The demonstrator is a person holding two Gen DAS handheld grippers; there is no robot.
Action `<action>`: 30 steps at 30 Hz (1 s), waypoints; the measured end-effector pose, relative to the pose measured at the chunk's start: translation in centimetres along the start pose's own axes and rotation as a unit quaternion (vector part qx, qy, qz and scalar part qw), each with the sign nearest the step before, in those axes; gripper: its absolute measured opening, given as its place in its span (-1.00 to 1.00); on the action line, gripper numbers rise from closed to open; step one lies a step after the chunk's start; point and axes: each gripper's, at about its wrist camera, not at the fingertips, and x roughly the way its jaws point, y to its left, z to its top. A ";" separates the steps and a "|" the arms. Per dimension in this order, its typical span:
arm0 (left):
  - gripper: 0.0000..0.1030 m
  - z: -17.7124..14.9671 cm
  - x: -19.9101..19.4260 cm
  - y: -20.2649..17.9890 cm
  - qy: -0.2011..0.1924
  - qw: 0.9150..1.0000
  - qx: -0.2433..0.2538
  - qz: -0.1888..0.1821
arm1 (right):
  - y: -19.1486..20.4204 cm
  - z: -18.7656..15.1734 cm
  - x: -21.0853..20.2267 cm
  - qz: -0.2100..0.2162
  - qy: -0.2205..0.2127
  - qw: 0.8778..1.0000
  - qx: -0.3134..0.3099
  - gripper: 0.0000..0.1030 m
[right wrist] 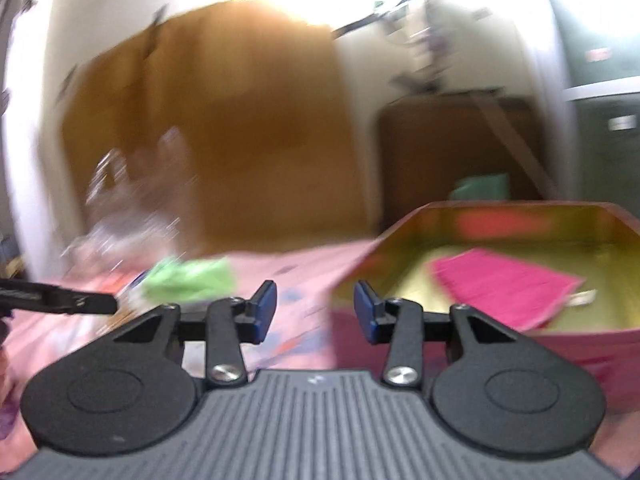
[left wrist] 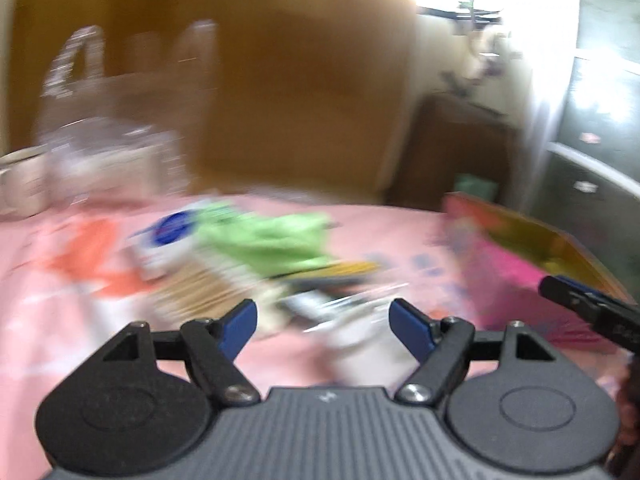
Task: Organize soft objects
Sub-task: 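Carry both pink cloths into the pink tin and open both tools, then move the right tool to the smiley keychain bag while the left approaches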
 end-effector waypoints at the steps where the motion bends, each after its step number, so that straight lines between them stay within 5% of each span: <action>1: 0.45 -0.6 -0.3 0.9 0.000 1.000 -0.004 0.013 | 1.1 -0.2 0.7 0.014 0.014 1.000 -0.005 -0.11; 6: 0.45 -2.2 -0.4 3.5 0.008 1.000 -0.028 0.002 | 4.7 -1.0 4.6 0.047 0.069 0.996 -0.023 -0.10; 20: 0.57 -3.0 -0.8 3.8 0.004 0.999 -0.031 -0.031 | 3.1 -1.5 10.2 0.074 0.149 0.984 0.067 0.19; 22: 0.57 -3.0 -0.8 3.8 0.006 0.999 -0.034 -0.030 | 3.1 -1.5 9.9 0.089 0.154 0.982 0.068 0.15; 26: 0.63 -3.0 -0.8 4.2 0.002 0.998 -0.046 -0.030 | 4.1 -1.8 8.9 0.131 0.155 0.978 0.044 -0.21; 30: 0.63 -3.0 -0.7 4.9 0.005 0.997 -0.066 -0.034 | 5.1 -2.3 7.3 0.171 0.142 0.975 0.011 -0.23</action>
